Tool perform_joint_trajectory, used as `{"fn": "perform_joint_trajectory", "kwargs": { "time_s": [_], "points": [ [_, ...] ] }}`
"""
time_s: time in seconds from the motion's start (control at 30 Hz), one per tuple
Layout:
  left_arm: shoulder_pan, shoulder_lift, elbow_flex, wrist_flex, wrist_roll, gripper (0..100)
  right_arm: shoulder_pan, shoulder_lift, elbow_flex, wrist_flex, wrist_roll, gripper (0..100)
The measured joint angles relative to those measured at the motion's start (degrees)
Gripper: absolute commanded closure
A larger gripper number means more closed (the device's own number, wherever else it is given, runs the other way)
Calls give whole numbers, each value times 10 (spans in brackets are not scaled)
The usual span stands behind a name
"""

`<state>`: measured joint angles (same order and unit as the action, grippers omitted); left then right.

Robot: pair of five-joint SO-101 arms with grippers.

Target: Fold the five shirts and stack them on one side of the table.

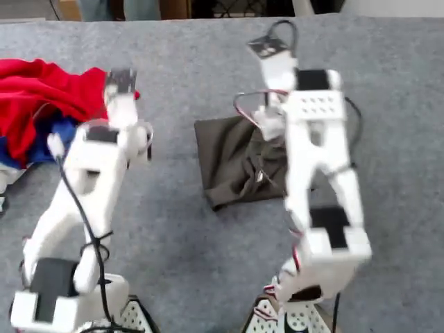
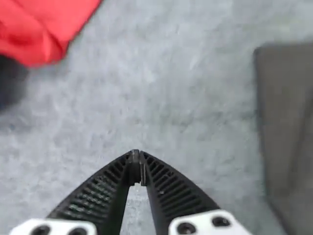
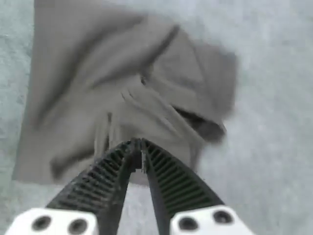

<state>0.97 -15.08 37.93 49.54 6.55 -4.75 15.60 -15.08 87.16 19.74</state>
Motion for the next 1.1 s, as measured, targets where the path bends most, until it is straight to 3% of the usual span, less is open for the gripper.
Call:
{"fn": "perform_joint_trajectory", "kwargs": {
  "time_s": [0.17,0.37,0.5,0.87,1.1],
  "points": [
    [0,-31,154,-147,-8,970,-38,185,-142,24,-40,983],
    [0,-37,160,-171,-11,970,-51,340,-308,113,-56,984],
    [0,-37,160,-174,-11,970,-30,358,-321,133,-56,984],
    [0,-37,160,-176,-11,970,70,210,-75,134,-17,984],
    [0,-37,160,-176,-11,970,198,42,127,133,71,984]
  ]
}}
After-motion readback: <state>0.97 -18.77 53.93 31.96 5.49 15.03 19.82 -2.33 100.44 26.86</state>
